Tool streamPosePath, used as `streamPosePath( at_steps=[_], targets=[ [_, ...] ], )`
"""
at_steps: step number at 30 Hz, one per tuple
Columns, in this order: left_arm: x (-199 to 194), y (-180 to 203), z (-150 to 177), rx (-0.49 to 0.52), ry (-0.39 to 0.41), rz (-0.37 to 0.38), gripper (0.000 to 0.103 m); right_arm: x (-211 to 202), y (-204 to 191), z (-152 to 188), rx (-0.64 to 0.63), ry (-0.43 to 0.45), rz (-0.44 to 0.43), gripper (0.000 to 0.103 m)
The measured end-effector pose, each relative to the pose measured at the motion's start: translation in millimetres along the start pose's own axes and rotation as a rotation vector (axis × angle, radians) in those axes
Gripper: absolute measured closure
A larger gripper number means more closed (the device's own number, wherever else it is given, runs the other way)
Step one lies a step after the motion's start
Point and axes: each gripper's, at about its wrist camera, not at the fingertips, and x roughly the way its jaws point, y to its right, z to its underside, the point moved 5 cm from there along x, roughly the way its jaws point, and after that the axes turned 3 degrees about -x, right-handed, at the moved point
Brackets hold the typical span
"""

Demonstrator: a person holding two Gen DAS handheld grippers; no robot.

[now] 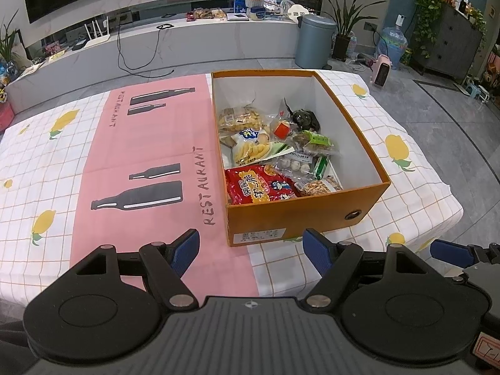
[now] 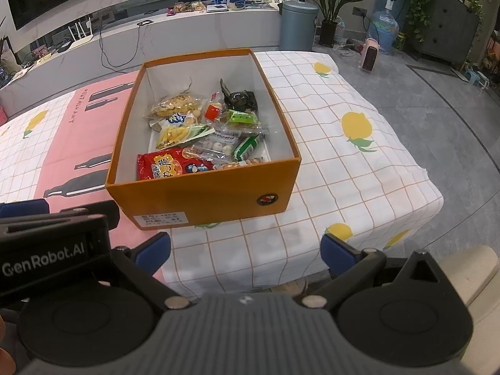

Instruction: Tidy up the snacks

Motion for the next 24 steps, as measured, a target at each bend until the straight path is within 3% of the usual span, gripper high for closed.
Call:
streamPosePath(
  at_steps=[24],
  targets=[
    [-2.6,2.3,3.4,0.010,0.011,0.005,0.015,-3.7,-3.6,2.0,-0.010,0.005,-0.001,0.004]
  ],
)
